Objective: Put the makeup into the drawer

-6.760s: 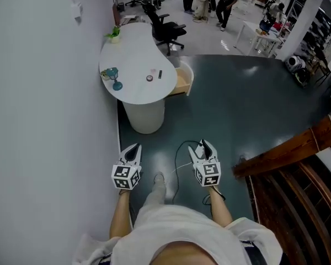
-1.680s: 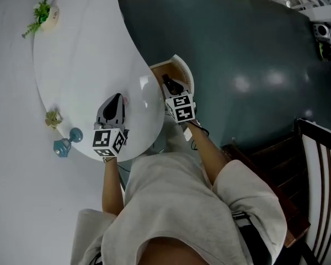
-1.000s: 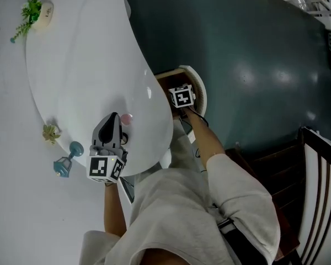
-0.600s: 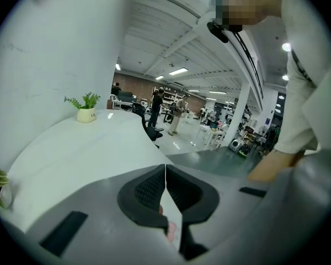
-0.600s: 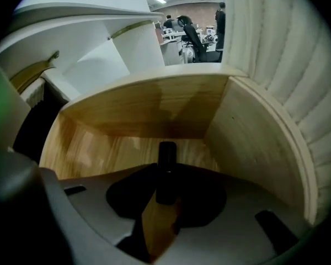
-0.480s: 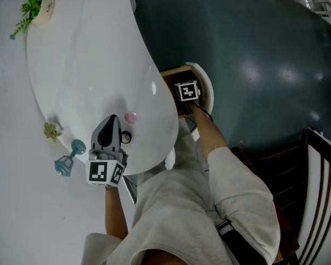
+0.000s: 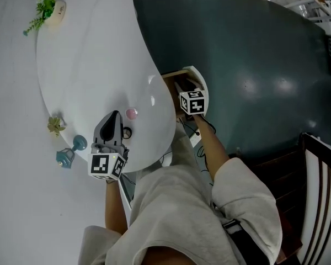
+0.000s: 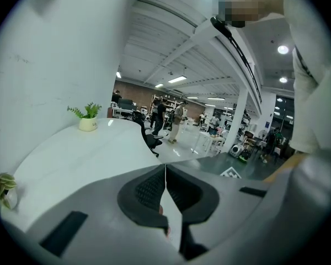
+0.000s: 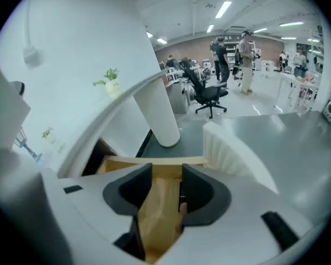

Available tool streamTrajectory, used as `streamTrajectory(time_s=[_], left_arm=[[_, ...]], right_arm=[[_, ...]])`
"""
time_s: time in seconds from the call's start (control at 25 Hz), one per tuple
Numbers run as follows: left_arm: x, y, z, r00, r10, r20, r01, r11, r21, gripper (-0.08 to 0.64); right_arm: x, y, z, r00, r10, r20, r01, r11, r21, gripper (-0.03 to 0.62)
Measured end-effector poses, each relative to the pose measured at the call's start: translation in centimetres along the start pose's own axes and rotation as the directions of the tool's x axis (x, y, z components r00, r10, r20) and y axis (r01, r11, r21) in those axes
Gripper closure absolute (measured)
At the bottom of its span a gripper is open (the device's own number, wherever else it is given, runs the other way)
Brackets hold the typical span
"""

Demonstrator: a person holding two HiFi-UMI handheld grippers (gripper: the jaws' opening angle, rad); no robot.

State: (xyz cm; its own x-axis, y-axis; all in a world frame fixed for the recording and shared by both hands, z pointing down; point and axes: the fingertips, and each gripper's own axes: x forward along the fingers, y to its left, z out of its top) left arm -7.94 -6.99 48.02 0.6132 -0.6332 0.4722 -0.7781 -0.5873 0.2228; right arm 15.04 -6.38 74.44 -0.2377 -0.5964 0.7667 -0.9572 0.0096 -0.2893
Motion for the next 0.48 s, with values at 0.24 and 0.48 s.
streamTrajectory(time_s=[0.24,0.48], left_arm=[[-1.5,-0.5,1.8,0.999,0.004,0.052,-0.005,1.000,0.004,0.548],[-3.8,0.3,2.5,0.995,0.026,0.093,-0.025,1.000,-0.007,0.548]], right_arm=[[-8.6,4.2,4.7,0.985,0.052,0.163,-0.035,0.994,-0.104,0.425],[-13.0,10.7,5.6,0.972,0.136,0.192,-0.090,0.970,-0.228,0.420]])
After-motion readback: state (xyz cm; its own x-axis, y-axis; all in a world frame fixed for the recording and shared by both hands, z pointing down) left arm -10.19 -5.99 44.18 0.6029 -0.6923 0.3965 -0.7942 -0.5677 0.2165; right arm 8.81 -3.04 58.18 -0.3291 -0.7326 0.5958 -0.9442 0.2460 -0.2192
